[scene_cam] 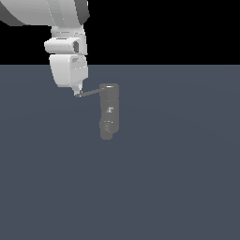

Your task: Turn on the faucet by rotating a designated handle.

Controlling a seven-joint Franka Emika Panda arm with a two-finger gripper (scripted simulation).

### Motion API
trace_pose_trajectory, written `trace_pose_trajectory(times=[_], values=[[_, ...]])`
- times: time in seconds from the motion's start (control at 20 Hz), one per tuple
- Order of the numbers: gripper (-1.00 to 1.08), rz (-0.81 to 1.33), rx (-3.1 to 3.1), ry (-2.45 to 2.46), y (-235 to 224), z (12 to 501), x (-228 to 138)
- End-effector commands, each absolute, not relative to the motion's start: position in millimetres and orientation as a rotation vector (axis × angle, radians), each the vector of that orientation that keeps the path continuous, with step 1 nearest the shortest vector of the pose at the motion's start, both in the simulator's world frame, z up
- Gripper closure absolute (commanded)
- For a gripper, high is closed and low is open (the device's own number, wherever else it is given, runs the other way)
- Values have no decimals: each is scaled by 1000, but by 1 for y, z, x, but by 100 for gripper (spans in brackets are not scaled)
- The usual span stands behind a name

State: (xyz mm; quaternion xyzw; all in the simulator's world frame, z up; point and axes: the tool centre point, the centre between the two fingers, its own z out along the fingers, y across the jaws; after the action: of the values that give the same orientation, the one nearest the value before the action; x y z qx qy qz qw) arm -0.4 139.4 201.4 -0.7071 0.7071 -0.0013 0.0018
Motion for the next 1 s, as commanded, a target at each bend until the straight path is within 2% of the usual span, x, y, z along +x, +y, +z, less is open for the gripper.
trace_pose_trajectory(times=[0.0,0.95], values=[[108,-3,-2213,2230,129,201,-7],[108,-3,-2221,2219,96,202,-45]])
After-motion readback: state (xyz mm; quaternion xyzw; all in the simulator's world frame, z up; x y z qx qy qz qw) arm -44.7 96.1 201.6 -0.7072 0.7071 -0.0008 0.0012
